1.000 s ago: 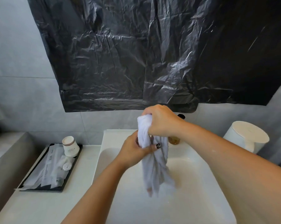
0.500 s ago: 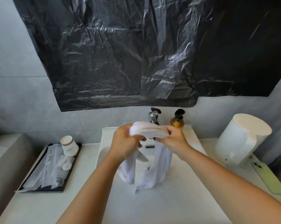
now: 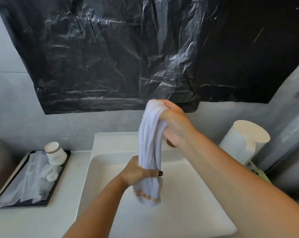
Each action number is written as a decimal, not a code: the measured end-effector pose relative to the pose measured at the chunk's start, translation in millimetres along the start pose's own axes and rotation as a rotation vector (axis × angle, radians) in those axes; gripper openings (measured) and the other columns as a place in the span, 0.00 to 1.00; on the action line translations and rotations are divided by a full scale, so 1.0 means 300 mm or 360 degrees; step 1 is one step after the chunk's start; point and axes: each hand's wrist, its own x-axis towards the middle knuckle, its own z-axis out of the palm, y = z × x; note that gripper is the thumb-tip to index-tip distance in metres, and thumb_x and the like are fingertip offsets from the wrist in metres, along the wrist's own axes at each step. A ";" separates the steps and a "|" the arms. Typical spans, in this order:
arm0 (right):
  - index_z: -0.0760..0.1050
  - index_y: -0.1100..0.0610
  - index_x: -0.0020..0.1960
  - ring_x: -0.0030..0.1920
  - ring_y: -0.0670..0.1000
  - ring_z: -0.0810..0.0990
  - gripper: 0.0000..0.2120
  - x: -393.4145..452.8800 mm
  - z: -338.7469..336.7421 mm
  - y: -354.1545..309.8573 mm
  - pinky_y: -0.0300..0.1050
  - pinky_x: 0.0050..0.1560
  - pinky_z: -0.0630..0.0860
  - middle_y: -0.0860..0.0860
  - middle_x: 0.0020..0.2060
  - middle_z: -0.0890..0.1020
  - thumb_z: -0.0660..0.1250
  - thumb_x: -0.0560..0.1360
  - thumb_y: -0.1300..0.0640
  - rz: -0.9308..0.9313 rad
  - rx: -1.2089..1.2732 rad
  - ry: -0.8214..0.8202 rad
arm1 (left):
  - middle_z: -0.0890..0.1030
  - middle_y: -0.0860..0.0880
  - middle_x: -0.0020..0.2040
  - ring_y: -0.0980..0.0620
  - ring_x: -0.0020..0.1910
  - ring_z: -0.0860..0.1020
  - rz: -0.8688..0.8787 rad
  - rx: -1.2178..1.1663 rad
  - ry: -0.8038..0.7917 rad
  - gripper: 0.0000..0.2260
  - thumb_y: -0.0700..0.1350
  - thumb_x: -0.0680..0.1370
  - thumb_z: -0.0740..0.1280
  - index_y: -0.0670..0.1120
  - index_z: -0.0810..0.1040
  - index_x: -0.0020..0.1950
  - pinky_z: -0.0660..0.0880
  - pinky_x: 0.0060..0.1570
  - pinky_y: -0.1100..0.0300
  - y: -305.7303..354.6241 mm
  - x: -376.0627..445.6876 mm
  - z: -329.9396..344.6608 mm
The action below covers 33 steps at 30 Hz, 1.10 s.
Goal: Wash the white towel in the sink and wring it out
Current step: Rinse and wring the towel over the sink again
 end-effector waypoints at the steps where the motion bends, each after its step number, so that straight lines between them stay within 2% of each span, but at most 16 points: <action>1: 0.77 0.59 0.50 0.37 0.53 0.80 0.09 0.007 -0.055 0.000 0.43 0.37 0.78 0.56 0.39 0.79 0.60 0.79 0.67 -0.0035 0.0063 0.0043 | 0.86 0.51 0.49 0.52 0.50 0.84 -0.0068 0.0063 0.0057 0.27 0.51 0.57 0.82 0.47 0.82 0.54 0.81 0.53 0.55 -0.022 0.011 0.001; 3: 0.77 0.57 0.52 0.41 0.53 0.80 0.07 -0.009 -0.186 0.033 0.44 0.42 0.77 0.55 0.42 0.80 0.63 0.76 0.63 -0.0142 -0.0015 0.0082 | 0.85 0.53 0.42 0.54 0.43 0.82 -0.0109 0.0092 0.0192 0.20 0.45 0.60 0.83 0.47 0.81 0.48 0.79 0.43 0.62 -0.069 0.044 -0.003; 5: 0.77 0.55 0.55 0.48 0.52 0.82 0.14 -0.044 -0.346 0.117 0.46 0.50 0.77 0.54 0.49 0.83 0.68 0.70 0.61 -0.0126 -0.0311 0.0120 | 0.81 0.53 0.37 0.57 0.36 0.78 -0.0140 0.0086 0.0307 0.16 0.37 0.62 0.81 0.46 0.78 0.43 0.74 0.34 0.66 -0.098 0.074 -0.016; 8: 0.73 0.59 0.64 0.53 0.52 0.82 0.34 -0.077 -0.574 0.263 0.45 0.49 0.79 0.58 0.56 0.82 0.75 0.58 0.62 0.0248 -0.0762 0.0132 | 0.81 0.49 0.39 0.56 0.35 0.77 -0.0256 0.0125 0.0396 0.16 0.34 0.65 0.79 0.43 0.77 0.47 0.75 0.33 0.65 -0.134 0.118 -0.031; 9: 0.71 0.61 0.65 0.53 0.52 0.81 0.37 -0.084 -0.623 0.307 0.42 0.47 0.78 0.59 0.58 0.81 0.76 0.57 0.62 0.0430 -0.0941 0.0094 | 0.81 0.48 0.40 0.55 0.36 0.78 -0.0293 0.0157 0.0395 0.17 0.34 0.65 0.78 0.43 0.77 0.49 0.76 0.34 0.65 -0.138 0.131 -0.026; 11: 0.64 0.56 0.69 0.60 0.53 0.75 0.41 -0.070 -0.671 0.388 0.40 0.48 0.74 0.53 0.64 0.73 0.80 0.61 0.62 0.0660 -0.1345 0.0064 | 0.81 0.50 0.42 0.55 0.37 0.77 -0.0304 0.0235 0.0333 0.20 0.34 0.65 0.78 0.43 0.75 0.53 0.75 0.35 0.67 -0.140 0.161 -0.008; 13: 0.57 0.51 0.75 0.68 0.52 0.68 0.48 -0.025 -0.661 0.455 0.41 0.57 0.70 0.50 0.69 0.66 0.81 0.63 0.59 0.0498 -0.1532 0.0025 | 0.80 0.50 0.44 0.57 0.38 0.77 -0.0264 0.0313 0.0207 0.22 0.34 0.65 0.78 0.44 0.74 0.54 0.73 0.35 0.70 -0.131 0.183 0.017; 15: 0.55 0.48 0.76 0.70 0.47 0.65 0.52 0.028 -0.594 0.507 0.40 0.61 0.68 0.45 0.70 0.64 0.82 0.61 0.55 0.0270 -0.1633 -0.0152 | 0.81 0.46 0.50 0.55 0.42 0.79 -0.0276 0.0196 0.0059 0.26 0.35 0.62 0.79 0.45 0.74 0.57 0.75 0.38 0.69 -0.120 0.188 0.035; 16: 0.55 0.47 0.76 0.69 0.45 0.66 0.52 0.050 -0.554 0.527 0.39 0.61 0.69 0.44 0.69 0.65 0.82 0.61 0.55 0.0206 -0.1604 -0.0282 | 0.82 0.44 0.52 0.52 0.45 0.81 -0.0294 0.0072 -0.0006 0.29 0.36 0.61 0.78 0.44 0.74 0.59 0.77 0.40 0.66 -0.110 0.184 0.035; 18: 0.62 0.49 0.71 0.64 0.44 0.74 0.45 0.081 -0.476 0.545 0.37 0.56 0.75 0.46 0.65 0.73 0.81 0.60 0.61 0.0135 -0.1340 -0.0411 | 0.83 0.41 0.53 0.46 0.48 0.83 -0.0306 -0.0244 -0.0163 0.30 0.36 0.60 0.75 0.42 0.75 0.61 0.79 0.44 0.57 -0.080 0.171 0.013; 21: 0.75 0.56 0.61 0.56 0.52 0.82 0.29 0.119 -0.416 0.517 0.45 0.54 0.79 0.54 0.54 0.83 0.75 0.61 0.67 0.0234 -0.0798 -0.0238 | 0.82 0.36 0.53 0.39 0.53 0.82 -0.0145 -0.0622 -0.0394 0.21 0.37 0.66 0.73 0.39 0.80 0.58 0.79 0.52 0.50 -0.078 0.141 -0.053; 23: 0.79 0.62 0.55 0.54 0.59 0.82 0.23 0.140 -0.394 0.517 0.52 0.55 0.77 0.60 0.50 0.84 0.69 0.60 0.65 0.0340 -0.0488 -0.0161 | 0.80 0.34 0.61 0.34 0.61 0.78 -0.0071 -0.0606 -0.0325 0.30 0.45 0.65 0.77 0.38 0.75 0.65 0.76 0.58 0.46 -0.118 0.129 -0.084; 25: 0.79 0.67 0.52 0.51 0.61 0.81 0.21 0.148 -0.357 0.537 0.51 0.53 0.75 0.64 0.47 0.83 0.65 0.59 0.64 0.0461 -0.0150 -0.0156 | 0.78 0.37 0.64 0.36 0.64 0.77 -0.0095 -0.0645 -0.0283 0.42 0.53 0.61 0.82 0.42 0.71 0.70 0.76 0.58 0.47 -0.153 0.120 -0.081; 27: 0.78 0.68 0.51 0.50 0.62 0.80 0.21 0.146 -0.323 0.568 0.52 0.54 0.74 0.65 0.46 0.81 0.64 0.59 0.62 0.0547 0.0044 -0.0079 | 0.80 0.42 0.63 0.43 0.63 0.79 -0.0126 -0.0707 -0.0292 0.48 0.58 0.55 0.84 0.46 0.69 0.70 0.77 0.56 0.52 -0.166 0.111 -0.065; 30: 0.78 0.65 0.49 0.46 0.61 0.79 0.21 0.152 -0.298 0.607 0.52 0.51 0.73 0.64 0.43 0.79 0.66 0.57 0.59 0.0573 0.0119 0.0138 | 0.84 0.47 0.57 0.49 0.57 0.82 -0.0247 -0.0720 -0.0392 0.46 0.56 0.56 0.83 0.45 0.70 0.69 0.78 0.51 0.57 -0.174 0.097 -0.044; 33: 0.78 0.61 0.51 0.47 0.60 0.78 0.24 0.160 -0.294 0.619 0.53 0.51 0.72 0.61 0.44 0.78 0.68 0.55 0.59 0.0533 0.0134 0.0177 | 0.84 0.44 0.52 0.48 0.52 0.82 -0.0400 -0.0641 -0.0388 0.33 0.48 0.60 0.78 0.42 0.75 0.63 0.78 0.50 0.56 -0.183 0.089 -0.011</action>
